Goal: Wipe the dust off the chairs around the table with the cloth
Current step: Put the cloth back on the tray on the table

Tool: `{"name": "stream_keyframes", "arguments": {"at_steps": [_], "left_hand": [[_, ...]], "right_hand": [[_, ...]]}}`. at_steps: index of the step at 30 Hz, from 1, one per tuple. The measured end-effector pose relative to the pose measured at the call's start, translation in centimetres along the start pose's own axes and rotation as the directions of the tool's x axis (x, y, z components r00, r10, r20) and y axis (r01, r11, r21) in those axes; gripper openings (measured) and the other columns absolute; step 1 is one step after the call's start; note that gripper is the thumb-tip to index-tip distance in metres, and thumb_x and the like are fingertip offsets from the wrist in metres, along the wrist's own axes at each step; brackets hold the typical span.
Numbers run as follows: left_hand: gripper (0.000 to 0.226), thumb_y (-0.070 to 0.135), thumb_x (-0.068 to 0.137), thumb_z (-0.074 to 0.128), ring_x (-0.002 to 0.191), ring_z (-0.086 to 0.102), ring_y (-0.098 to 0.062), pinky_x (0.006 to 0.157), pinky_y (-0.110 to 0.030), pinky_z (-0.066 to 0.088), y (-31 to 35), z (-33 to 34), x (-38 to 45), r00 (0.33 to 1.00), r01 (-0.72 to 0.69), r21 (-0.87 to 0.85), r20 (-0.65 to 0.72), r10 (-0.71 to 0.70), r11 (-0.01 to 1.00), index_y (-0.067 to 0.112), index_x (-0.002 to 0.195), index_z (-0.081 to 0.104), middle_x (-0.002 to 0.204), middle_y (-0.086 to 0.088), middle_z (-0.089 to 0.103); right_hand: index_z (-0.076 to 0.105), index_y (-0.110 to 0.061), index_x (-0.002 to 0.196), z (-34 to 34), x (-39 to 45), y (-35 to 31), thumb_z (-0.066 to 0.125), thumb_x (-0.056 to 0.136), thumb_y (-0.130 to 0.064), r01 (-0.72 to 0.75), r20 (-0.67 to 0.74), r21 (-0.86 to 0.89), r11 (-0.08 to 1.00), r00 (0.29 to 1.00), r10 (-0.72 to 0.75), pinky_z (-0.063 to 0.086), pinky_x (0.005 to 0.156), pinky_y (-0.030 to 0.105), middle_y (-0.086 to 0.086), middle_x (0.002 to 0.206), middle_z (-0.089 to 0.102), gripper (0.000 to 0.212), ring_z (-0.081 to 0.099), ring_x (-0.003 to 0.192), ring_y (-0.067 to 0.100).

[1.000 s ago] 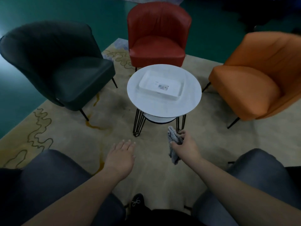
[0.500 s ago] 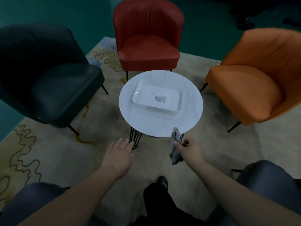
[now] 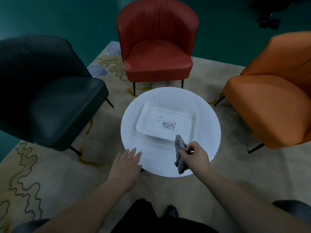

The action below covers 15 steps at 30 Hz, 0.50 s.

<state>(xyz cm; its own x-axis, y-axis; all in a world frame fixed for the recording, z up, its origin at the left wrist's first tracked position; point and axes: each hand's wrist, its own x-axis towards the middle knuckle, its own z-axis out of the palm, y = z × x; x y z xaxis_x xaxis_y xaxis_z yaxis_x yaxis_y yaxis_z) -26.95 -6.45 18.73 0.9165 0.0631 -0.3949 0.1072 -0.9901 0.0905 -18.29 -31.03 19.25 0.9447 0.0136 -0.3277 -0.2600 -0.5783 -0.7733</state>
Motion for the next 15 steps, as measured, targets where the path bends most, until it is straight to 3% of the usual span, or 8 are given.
{"name": "stream_keyframes", "arguments": {"at_steps": [9, 15], "left_hand": [[0.055, 0.042, 0.101, 0.027, 0.148, 0.007, -0.022, 0.118, -0.044, 0.007, -2.8, -2.9, 13.1, 0.991, -0.128, 0.041, 0.053, 0.126, 0.991, 0.027, 0.153, 0.014, 0.162, 0.000, 0.010], [0.059, 0.044, 0.100, 0.031, 0.148, 0.004, -0.023, 0.118, -0.045, 0.005, -4.7, -4.4, 21.0, 0.970, -0.229, 0.111, 0.105, 0.217, 0.967, 0.026, 0.153, 0.012, 0.162, -0.002, 0.007]], "right_hand": [[0.043, -0.015, 0.062, 0.8, 7.9, -2.8, 0.072, 0.079, -0.025, -0.105, -0.077, 0.015, 0.994, 0.991, 0.106, 0.048, 0.043, 0.022, 0.009, 0.067, 0.059, 0.034, 0.057, 0.056, 0.016], [0.049, -0.014, 0.067, 1.6, 11.5, -4.5, 0.074, 0.078, -0.025, -0.185, -0.147, 0.052, 0.981, 0.971, 0.190, 0.050, 0.048, 0.023, 0.003, 0.071, 0.059, 0.029, 0.056, 0.062, 0.014]]}}
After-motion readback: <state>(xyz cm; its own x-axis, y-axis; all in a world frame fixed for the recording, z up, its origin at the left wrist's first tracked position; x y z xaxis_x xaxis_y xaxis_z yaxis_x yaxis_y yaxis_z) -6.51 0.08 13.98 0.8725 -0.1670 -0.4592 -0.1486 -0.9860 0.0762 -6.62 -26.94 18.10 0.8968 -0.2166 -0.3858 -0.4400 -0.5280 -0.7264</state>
